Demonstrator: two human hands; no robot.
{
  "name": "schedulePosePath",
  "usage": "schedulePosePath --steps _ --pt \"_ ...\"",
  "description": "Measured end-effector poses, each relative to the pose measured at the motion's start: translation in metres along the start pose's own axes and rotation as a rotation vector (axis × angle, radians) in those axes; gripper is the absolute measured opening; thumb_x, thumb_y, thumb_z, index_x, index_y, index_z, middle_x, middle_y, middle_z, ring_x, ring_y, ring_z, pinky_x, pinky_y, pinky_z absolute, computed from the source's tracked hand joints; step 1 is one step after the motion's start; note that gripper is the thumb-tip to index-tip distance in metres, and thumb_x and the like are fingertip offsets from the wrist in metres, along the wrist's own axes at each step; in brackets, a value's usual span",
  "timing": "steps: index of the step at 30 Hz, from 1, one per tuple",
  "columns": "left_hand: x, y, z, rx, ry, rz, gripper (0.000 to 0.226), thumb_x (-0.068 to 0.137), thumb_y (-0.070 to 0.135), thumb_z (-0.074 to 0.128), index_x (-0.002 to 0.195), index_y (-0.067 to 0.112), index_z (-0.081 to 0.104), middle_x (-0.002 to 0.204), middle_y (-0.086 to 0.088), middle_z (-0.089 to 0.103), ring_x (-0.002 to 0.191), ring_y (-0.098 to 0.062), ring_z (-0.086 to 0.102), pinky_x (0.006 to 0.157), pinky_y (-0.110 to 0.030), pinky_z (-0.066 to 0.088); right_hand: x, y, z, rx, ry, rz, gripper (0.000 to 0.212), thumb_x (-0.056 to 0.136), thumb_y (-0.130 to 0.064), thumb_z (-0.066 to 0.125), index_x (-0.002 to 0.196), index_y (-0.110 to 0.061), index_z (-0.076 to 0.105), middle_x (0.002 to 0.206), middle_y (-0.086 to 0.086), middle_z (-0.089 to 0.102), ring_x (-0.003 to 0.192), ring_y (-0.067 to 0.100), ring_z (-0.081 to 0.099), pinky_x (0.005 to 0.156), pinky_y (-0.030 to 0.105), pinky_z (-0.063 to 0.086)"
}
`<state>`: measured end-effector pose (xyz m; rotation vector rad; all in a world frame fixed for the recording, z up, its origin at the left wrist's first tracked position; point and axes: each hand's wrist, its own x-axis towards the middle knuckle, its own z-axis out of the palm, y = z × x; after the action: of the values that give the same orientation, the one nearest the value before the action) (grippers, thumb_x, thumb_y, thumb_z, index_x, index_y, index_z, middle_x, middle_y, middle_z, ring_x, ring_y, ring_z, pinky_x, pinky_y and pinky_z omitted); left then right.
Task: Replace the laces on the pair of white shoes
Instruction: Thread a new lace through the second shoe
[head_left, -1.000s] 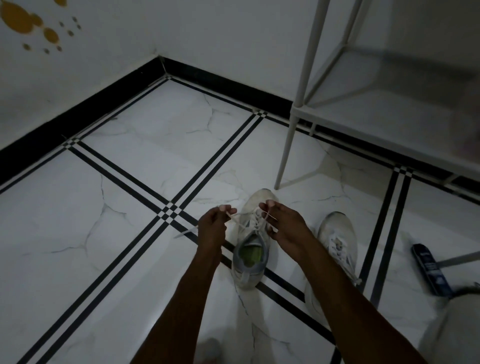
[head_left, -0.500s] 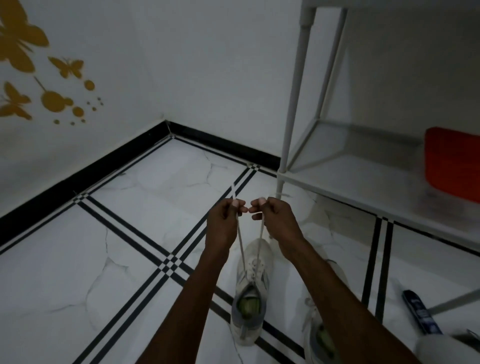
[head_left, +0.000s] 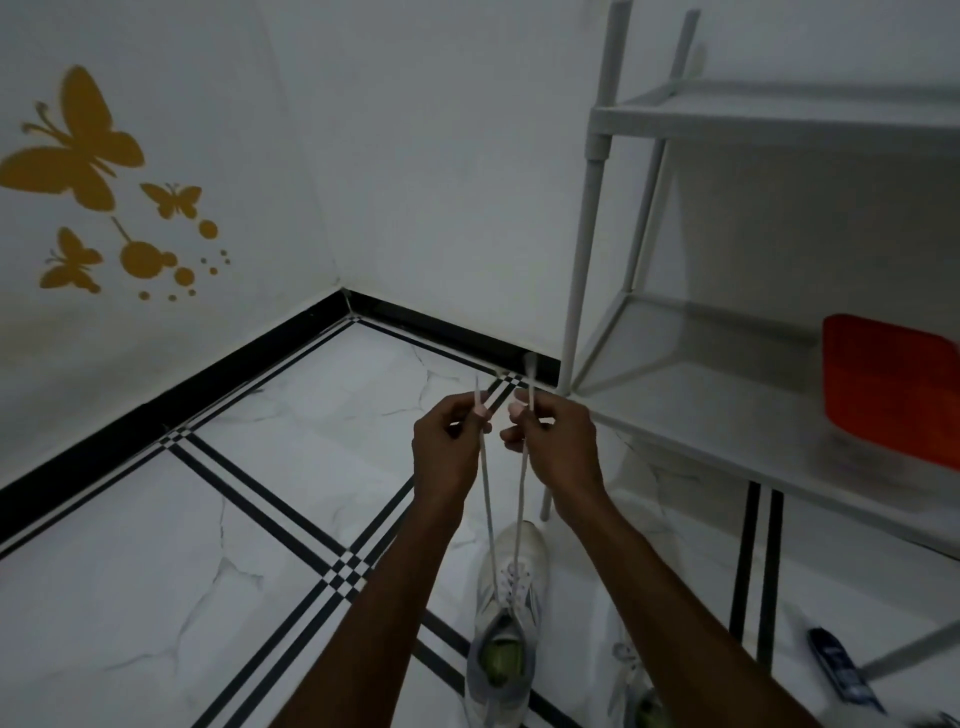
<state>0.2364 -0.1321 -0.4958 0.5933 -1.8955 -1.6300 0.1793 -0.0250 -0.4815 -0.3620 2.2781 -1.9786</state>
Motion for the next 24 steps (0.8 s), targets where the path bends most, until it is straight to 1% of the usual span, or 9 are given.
schedulePosePath --steps 3,6,8,10,12,13,15,17,24 --pt "0.000 0.001 0.000 -0.011 0.031 -0.019 0.016 0.099 0.028 0.065 0.110 0.022 0.074 0.091 0.005 0.076 0.088 -0.009 0.072 0.091 -0.045 0.059 0.000 -0.008 -0.004 0.049 0.025 -0.050 0.011 0.098 -0.014 0.060 0.103 -0.020 0.069 0.084 0.002 0.071 0.068 0.014 0.073 0.067 0.025 0.061" --pt "-0.004 0.004 0.000 -0.014 0.034 -0.013 0.017 0.099 0.035 0.064 0.104 0.023 0.076 0.088 0.004 0.076 0.088 -0.011 0.072 0.091 -0.045 0.059 0.000 -0.013 -0.005 0.034 0.013 -0.073 0.018 0.102 -0.023 0.054 0.100 -0.015 0.070 0.078 0.004 0.071 0.065 0.014 0.073 0.068 0.029 0.062" --pt "-0.006 0.006 0.000 -0.015 0.030 -0.015 0.019 0.099 0.035 0.065 0.106 0.022 0.077 0.091 0.005 0.077 0.090 -0.008 0.071 0.092 -0.042 0.059 0.000 -0.011 -0.001 -0.002 -0.014 -0.072 0.023 0.103 -0.031 0.051 0.105 -0.020 0.071 0.081 -0.001 0.072 0.073 0.009 0.072 0.076 0.032 0.062" --pt "-0.005 0.009 0.000 -0.027 0.017 -0.005 0.020 0.098 0.034 0.067 0.110 0.021 0.077 0.096 0.007 0.077 0.095 -0.008 0.071 0.092 -0.039 0.059 0.001 -0.010 0.001 -0.012 -0.047 -0.059 0.024 0.102 -0.036 0.051 0.108 -0.028 0.073 0.092 -0.015 0.072 0.089 0.002 0.069 0.087 0.035 0.059" --pt "-0.003 0.013 -0.001 -0.054 0.006 0.018 0.020 0.097 0.030 0.069 0.111 0.020 0.077 0.097 0.006 0.077 0.096 -0.007 0.071 0.087 -0.030 0.059 0.002 -0.012 0.004 0.010 -0.063 -0.053 0.021 0.101 -0.035 0.055 0.106 -0.032 0.075 0.097 -0.025 0.068 0.099 -0.001 0.064 0.094 0.035 0.055" --pt "-0.002 0.015 -0.002 -0.070 0.006 0.031 0.019 0.096 0.027 0.070 0.111 0.018 0.077 0.097 0.006 0.077 0.095 -0.006 0.070 0.082 -0.023 0.057 0.002 -0.015 0.005 0.038 -0.069 -0.044 0.019 0.100 -0.033 0.057 0.107 -0.032 0.075 0.098 -0.024 0.069 0.102 -0.001 0.063 0.096 0.034 0.054" --pt "-0.001 0.019 -0.005 -0.095 0.020 0.051 0.018 0.095 0.024 0.071 0.111 0.016 0.077 0.098 0.006 0.077 0.094 -0.005 0.070 0.075 -0.015 0.055 0.002 -0.020 0.006 0.133 -0.075 0.001 0.016 0.096 -0.032 0.064 0.107 -0.030 0.075 0.100 -0.017 0.072 0.101 0.001 0.065 0.096 0.032 0.054" --pt "0.000 0.020 -0.006 -0.109 0.028 0.055 0.019 0.095 0.025 0.071 0.111 0.016 0.076 0.099 0.005 0.076 0.095 -0.007 0.071 0.075 -0.015 0.055 0.003 -0.022 0.006 0.182 -0.066 0.015 0.015 0.093 -0.030 0.068 0.106 -0.027 0.076 0.100 -0.012 0.074 0.098 0.003 0.067 0.094 0.032 0.056" --pt "0.004 0.026 -0.008 -0.182 0.019 0.037 0.017 0.094 0.024 0.072 0.109 0.017 0.077 0.099 0.007 0.078 0.099 -0.004 0.070 0.079 -0.013 0.053 0.007 -0.024 0.006 0.072 -0.078 -0.024 0.019 0.091 -0.029 0.070 0.109 -0.027 0.076 0.097 -0.012 0.074 0.093 0.005 0.069 0.087 0.029 0.057"
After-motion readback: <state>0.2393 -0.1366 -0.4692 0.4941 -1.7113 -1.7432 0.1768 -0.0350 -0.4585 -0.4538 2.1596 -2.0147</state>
